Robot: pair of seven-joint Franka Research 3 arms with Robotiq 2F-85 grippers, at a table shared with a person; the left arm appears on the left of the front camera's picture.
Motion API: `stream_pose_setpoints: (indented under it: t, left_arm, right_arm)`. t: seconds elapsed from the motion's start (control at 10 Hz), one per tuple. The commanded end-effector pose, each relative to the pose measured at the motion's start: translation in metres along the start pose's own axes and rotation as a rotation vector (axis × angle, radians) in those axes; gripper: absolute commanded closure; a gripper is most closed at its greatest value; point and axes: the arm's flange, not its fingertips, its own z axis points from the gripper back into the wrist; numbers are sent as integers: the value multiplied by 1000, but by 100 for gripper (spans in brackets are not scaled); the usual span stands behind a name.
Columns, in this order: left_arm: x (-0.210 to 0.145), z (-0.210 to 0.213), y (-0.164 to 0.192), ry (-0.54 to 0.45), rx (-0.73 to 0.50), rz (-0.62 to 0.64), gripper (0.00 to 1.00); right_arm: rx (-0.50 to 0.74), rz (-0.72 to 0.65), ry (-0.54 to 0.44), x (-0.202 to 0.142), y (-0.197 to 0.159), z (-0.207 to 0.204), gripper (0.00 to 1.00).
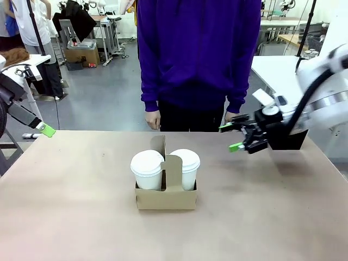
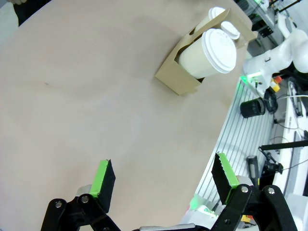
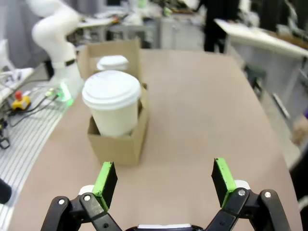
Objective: Pour a drink into a cup and package it in a carrier.
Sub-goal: Insert the held 600 ml Paper Cup into the Cup Carrier.
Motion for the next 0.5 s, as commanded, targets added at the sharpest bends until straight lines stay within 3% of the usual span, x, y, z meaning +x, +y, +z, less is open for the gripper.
stream_pose_setpoints:
  t: [0.0,0.4]
  left_arm:
    - [0,1,-1,-2,3,-3,0]
    - [0,1,-1,-2,3,-3,0]
  right_arm:
    - [-107,-162,97,11,31,35,0]
    - [-289,-358,209,-3,75,95,0]
